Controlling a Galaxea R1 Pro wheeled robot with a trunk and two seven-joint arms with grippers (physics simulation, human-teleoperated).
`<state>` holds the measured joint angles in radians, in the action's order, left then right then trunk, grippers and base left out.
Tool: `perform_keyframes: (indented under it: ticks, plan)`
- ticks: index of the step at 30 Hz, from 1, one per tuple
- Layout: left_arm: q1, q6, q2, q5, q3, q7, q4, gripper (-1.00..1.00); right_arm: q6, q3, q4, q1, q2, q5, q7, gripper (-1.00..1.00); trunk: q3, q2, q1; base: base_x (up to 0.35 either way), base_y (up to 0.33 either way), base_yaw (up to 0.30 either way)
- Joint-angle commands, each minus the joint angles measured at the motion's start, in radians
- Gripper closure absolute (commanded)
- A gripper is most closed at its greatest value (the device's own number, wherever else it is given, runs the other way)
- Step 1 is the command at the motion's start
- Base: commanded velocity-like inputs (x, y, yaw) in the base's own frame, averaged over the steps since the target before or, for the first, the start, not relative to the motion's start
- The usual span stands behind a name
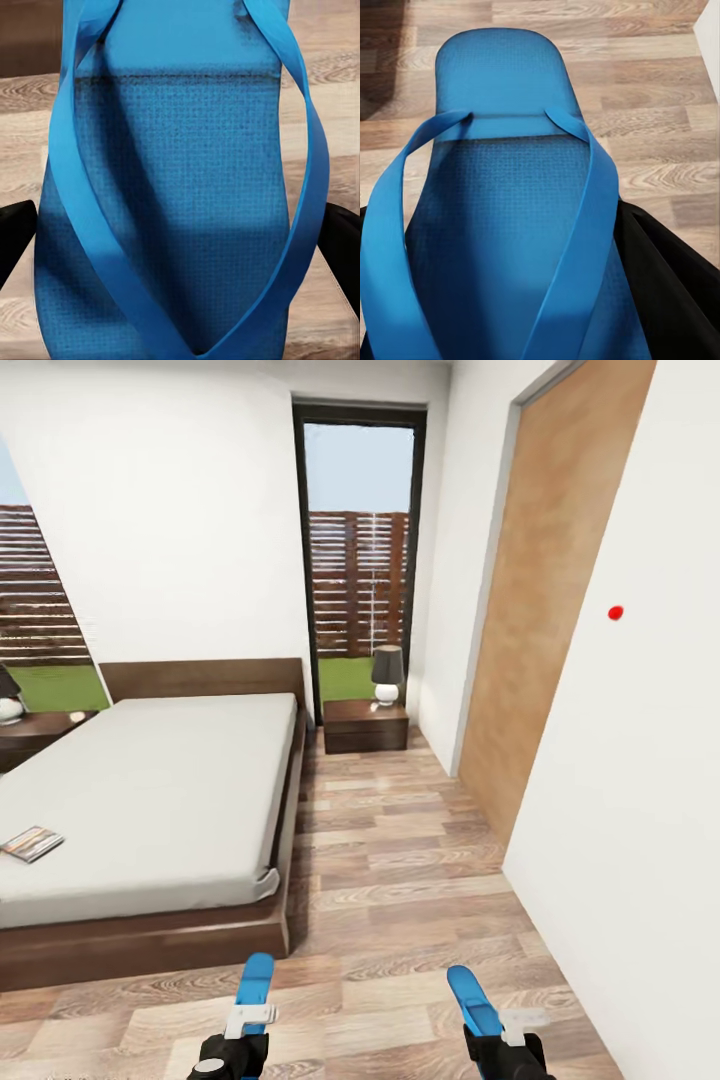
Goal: In the bedroom, move the book from the bed onto either nightstand, and place the two sandals side by side next to the bed.
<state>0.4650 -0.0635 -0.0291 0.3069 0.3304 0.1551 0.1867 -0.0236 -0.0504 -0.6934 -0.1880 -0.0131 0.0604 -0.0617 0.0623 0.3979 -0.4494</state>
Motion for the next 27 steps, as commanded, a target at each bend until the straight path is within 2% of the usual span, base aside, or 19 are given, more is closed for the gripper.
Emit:
perform_keyframes:
  ticks: [1, 10, 27]
  plan:
    - [0.001, -0.004, 0.000, 0.009, 0.009, 0.005, -0.001, 1.00, -0.002, -0.004, 0.000, -0.001, 0.001, 0.006, -0.006, 1.00, 0.002, 0.002, -0.001, 0.000, -0.261, 0.068]
    - [0.001, -0.004, 0.001, 0.009, 0.009, 0.005, -0.001, 1.00, -0.002, -0.005, 0.001, -0.001, 0.000, 0.002, -0.007, 1.00, 0.001, 0.002, -0.001, 0.055, -0.199, 0.020]
    - [0.001, -0.005, 0.003, 0.008, 0.010, 0.004, -0.001, 1.00, -0.002, -0.005, 0.001, -0.001, 0.001, 0.001, -0.007, 1.00, 0.001, 0.002, -0.001, 0.269, -0.152, -0.012]
